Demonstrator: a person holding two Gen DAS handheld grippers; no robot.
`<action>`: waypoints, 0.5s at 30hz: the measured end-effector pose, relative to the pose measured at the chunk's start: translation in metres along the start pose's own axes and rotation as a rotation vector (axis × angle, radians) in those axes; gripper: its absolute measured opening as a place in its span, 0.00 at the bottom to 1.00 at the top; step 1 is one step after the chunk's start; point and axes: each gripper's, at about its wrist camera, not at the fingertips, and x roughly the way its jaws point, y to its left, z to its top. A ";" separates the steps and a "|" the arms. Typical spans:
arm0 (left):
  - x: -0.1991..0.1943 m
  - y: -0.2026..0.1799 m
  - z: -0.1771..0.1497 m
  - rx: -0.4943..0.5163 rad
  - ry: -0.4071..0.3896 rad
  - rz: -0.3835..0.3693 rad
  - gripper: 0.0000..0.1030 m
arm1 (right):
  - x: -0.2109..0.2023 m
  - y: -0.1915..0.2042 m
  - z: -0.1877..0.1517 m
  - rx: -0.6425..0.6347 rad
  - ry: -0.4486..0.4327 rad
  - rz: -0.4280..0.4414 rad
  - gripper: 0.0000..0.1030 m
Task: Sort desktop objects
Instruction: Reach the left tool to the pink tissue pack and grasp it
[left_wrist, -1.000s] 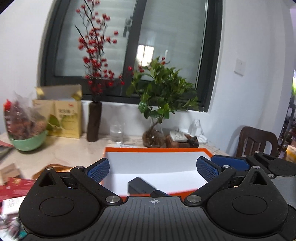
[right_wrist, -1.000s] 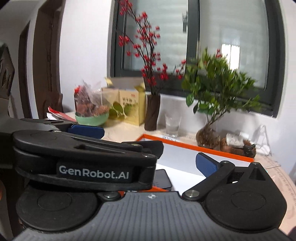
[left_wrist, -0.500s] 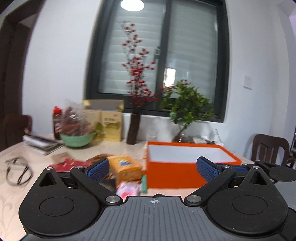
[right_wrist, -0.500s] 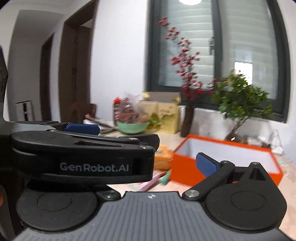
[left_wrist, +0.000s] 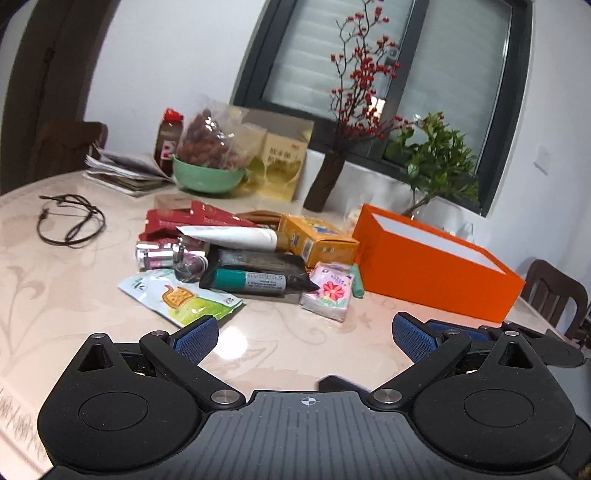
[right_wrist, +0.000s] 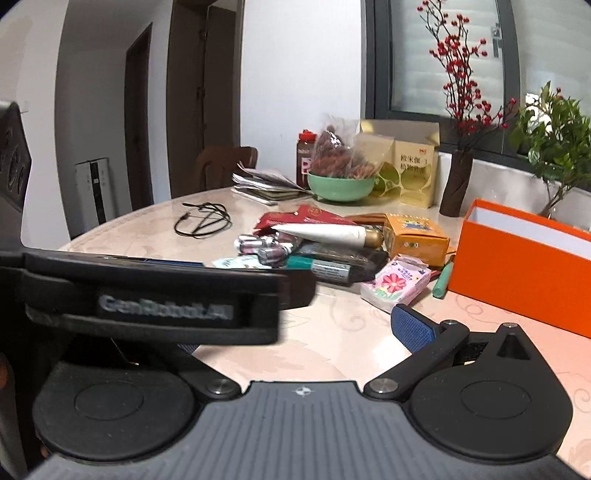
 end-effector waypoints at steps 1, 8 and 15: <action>0.006 0.002 0.003 0.010 0.004 -0.009 1.00 | 0.005 -0.006 -0.001 0.008 0.009 -0.011 1.00; 0.053 0.004 0.026 0.059 0.067 -0.097 1.00 | 0.039 -0.048 -0.003 0.050 0.069 -0.061 0.98; 0.111 -0.009 0.028 0.151 0.217 -0.163 0.83 | 0.075 -0.074 -0.004 0.054 0.119 -0.015 0.91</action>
